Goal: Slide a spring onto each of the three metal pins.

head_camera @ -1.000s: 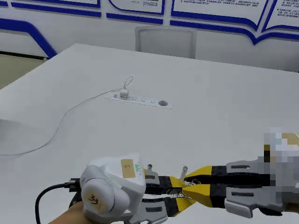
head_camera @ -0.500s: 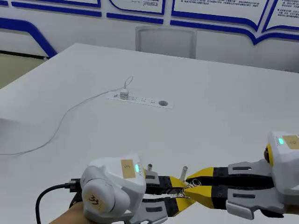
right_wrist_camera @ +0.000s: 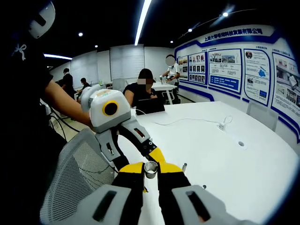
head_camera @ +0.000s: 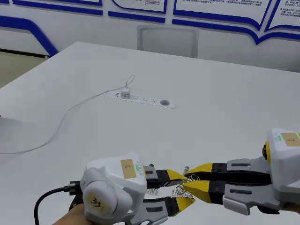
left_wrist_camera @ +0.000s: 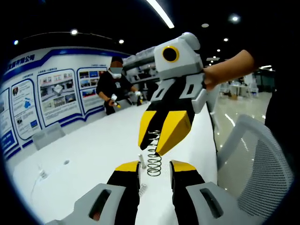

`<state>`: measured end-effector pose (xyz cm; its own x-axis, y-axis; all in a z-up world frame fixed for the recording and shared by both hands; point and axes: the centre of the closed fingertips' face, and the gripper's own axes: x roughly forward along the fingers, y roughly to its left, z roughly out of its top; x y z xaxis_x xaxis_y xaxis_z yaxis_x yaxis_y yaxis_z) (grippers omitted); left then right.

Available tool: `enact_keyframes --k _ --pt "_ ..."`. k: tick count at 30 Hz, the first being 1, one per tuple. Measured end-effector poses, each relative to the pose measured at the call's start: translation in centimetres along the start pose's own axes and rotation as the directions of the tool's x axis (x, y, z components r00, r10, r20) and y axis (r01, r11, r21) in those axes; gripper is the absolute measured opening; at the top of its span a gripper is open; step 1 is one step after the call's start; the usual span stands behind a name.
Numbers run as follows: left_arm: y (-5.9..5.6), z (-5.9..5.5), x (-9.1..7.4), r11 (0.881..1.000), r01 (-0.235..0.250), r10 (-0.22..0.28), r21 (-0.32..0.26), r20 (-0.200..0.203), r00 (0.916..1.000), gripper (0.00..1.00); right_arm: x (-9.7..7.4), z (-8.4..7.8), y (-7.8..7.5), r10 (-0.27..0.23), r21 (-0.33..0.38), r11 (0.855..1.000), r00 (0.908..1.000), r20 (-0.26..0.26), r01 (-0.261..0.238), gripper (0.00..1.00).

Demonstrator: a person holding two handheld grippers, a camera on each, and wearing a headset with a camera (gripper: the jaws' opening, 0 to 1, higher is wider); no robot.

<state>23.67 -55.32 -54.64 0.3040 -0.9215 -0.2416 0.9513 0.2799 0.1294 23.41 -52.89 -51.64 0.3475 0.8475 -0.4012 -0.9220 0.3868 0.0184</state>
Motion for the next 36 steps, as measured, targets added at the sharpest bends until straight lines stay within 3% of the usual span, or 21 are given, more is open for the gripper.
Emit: enact_keyframes --k 5,15,21,26,31,36 --pt "0.6 -0.3 -0.5 1.000 -0.020 0.020 -0.019 0.006 0.9998 0.31 -0.4 0.4 -0.7 -0.022 0.002 1.000 0.9997 0.011 0.022 0.11" --pt "2.7 -1.3 -1.8 0.989 -0.125 0.126 -0.081 0.009 0.9920 0.66 -1.7 -0.5 -2.5 -0.090 0.019 0.996 0.9960 0.001 0.090 0.11" --pt "3.4 -2.4 -2.8 0.983 -0.154 0.154 -0.097 -0.012 0.9880 0.71 -2.5 -1.1 -3.2 -0.127 0.035 0.991 0.9918 -0.007 0.127 0.11" --pt "4.3 -3.3 -3.9 0.968 -0.218 0.217 -0.125 -0.022 0.9758 0.79 -3.4 -1.7 -4.5 -0.174 0.051 0.983 0.9846 -0.015 0.175 0.11" --pt "5.2 -4.2 -4.9 0.946 -0.283 0.280 -0.159 -0.039 0.9592 0.96 -4.5 -2.4 -6.1 -0.230 0.076 0.970 0.9729 -0.020 0.231 0.11" --pt "6.1 -4.8 -5.8 0.925 -0.325 0.324 -0.197 -0.036 0.9452 0.98 -5.6 -3.3 -7.5 -0.288 0.098 0.952 0.9571 -0.035 0.290 0.11"
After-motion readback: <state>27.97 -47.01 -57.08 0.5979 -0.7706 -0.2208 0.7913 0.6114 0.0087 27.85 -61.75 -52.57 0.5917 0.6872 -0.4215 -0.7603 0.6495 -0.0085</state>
